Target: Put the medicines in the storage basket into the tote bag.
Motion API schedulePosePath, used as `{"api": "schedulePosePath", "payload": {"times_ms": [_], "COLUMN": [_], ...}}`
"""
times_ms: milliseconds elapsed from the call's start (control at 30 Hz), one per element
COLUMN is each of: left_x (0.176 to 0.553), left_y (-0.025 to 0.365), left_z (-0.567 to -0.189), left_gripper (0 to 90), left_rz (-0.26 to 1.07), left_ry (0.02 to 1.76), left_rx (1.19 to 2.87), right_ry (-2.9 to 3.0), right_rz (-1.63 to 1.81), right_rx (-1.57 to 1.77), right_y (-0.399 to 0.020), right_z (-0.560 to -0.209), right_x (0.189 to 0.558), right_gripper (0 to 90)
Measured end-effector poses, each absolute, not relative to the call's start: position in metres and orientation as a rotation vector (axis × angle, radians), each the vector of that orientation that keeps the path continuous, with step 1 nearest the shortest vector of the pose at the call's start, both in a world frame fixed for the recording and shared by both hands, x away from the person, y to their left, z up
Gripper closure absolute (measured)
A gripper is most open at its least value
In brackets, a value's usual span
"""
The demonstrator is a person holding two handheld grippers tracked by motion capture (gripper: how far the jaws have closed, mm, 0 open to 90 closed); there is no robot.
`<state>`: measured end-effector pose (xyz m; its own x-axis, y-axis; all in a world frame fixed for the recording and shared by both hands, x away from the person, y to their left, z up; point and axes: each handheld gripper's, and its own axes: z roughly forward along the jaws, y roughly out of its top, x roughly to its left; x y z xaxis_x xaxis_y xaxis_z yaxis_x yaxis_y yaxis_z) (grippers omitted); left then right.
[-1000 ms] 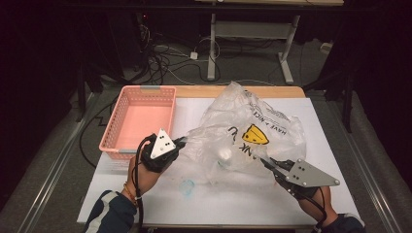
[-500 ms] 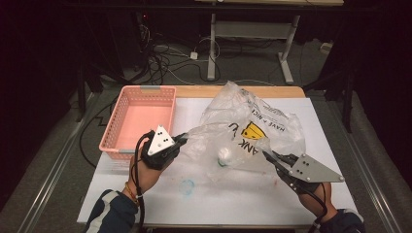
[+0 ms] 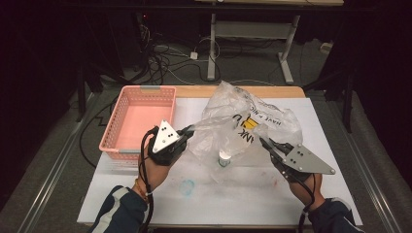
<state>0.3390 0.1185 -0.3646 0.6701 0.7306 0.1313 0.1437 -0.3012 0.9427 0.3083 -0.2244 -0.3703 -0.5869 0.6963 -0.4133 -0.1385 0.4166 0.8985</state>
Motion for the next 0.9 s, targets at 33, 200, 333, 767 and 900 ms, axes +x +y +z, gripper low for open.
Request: {"api": "schedulePosePath", "payload": {"times_ms": [33,200,333,767,900], "left_x": [0.340,0.340,0.330,0.315,0.316], "left_y": [0.117,0.111,0.113,0.113,0.109], "left_z": [-0.364,-0.360,-0.347,-0.306,-0.299], "left_gripper": [85.3,85.4,85.9,85.9,85.9], "left_rz": [0.688,0.711,0.739,0.779,0.780], "left_ry": [0.697,0.690,0.668,0.644,0.637], "left_rx": [1.805,1.767,1.742,1.651,1.627], "right_ry": [1.836,1.799,1.775,1.677,1.651], "right_rz": [1.268,1.276,1.282,1.321,1.337], "right_rx": [0.480,0.502,0.505,0.489,0.506], "right_y": [-0.224,-0.220,-0.220,-0.227,-0.230], "right_z": [-0.370,-0.368,-0.361,-0.322,-0.316], "right_x": [0.311,0.320,0.317,0.301,0.305], "right_gripper": [90.0,90.0,90.0,90.0,90.0]}}
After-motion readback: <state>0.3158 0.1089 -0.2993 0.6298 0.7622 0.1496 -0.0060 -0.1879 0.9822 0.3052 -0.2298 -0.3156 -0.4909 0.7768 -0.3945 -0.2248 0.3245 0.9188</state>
